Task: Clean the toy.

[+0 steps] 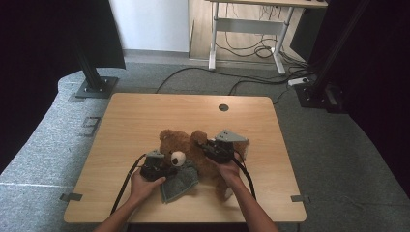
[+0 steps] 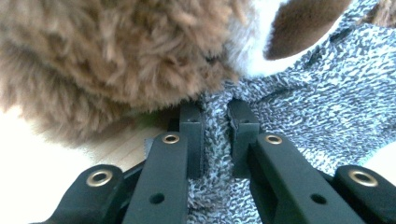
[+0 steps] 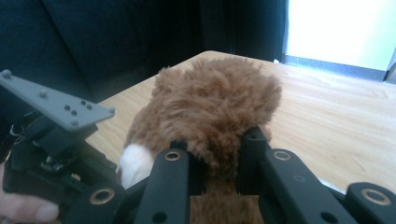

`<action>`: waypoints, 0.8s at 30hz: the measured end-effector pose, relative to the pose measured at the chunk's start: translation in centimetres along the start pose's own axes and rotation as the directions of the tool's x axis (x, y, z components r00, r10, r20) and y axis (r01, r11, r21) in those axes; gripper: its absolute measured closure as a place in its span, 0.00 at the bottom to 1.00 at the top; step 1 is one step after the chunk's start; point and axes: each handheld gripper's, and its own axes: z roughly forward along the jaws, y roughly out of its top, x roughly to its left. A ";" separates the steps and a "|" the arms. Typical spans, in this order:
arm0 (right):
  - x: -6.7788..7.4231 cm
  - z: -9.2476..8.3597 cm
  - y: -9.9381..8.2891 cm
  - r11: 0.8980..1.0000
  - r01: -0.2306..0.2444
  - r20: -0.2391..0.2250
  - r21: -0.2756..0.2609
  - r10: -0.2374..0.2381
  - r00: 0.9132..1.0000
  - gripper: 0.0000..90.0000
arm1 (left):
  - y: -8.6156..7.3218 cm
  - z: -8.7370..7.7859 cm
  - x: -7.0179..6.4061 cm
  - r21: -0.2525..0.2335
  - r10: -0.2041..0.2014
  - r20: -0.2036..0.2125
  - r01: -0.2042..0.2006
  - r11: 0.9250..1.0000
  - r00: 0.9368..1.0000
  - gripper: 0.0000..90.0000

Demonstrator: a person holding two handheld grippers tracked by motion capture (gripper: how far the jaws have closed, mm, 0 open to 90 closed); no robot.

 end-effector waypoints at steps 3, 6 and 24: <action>0.1 0.5 0.7 1.000 0.018 -0.015 -0.010 -0.018 1.000 0.86 | 0.2 0.4 -0.1 0.005 0.004 -0.007 -0.004 1.000 1.000 0.88; 0.6 0.8 1.6 0.998 0.048 -0.045 -0.035 -0.049 0.998 0.86 | 0.6 0.8 -0.1 -0.001 -0.004 -0.013 0.004 1.000 1.000 0.88; 2.6 -2.8 -4.3 0.999 0.034 -0.141 -0.042 -0.039 0.989 0.86 | -0.4 -0.3 -0.7 0.025 -0.017 0.009 0.017 1.000 1.000 0.88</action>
